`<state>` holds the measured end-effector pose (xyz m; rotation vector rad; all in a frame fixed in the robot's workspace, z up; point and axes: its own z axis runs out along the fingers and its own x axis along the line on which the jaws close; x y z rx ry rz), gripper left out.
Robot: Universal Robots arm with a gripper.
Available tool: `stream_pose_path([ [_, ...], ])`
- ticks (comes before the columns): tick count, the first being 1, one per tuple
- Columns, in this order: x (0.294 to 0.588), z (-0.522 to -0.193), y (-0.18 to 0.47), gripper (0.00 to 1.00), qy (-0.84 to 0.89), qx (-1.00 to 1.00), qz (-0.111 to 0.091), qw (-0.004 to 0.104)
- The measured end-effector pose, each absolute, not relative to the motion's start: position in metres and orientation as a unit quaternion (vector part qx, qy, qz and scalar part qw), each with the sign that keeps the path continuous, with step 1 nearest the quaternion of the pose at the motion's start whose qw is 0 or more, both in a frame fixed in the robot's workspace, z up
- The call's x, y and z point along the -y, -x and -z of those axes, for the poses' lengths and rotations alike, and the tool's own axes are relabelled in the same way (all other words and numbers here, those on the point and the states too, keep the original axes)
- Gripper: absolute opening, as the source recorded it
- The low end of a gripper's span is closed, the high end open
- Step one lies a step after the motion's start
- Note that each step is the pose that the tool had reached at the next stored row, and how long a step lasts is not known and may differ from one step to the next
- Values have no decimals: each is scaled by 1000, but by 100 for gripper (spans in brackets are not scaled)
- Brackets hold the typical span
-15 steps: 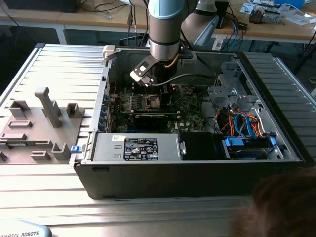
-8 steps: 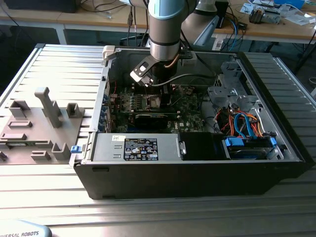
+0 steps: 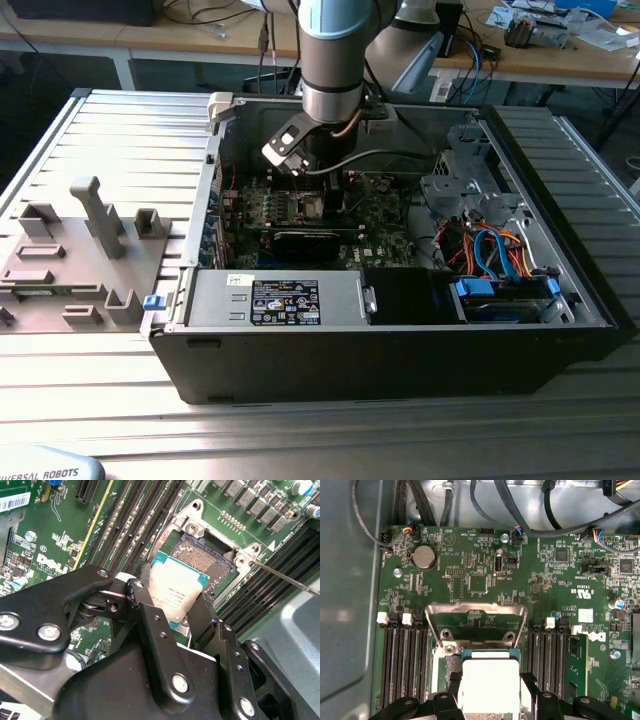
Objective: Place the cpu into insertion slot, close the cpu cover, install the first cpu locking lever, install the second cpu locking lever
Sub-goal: 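Place the cpu into insertion slot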
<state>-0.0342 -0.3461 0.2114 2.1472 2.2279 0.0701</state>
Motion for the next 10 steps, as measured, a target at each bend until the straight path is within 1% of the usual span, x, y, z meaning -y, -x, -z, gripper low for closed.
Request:
stream_pose_path([
  [10, 334, -211, 43, 54, -694, -720, -24, 24],
])
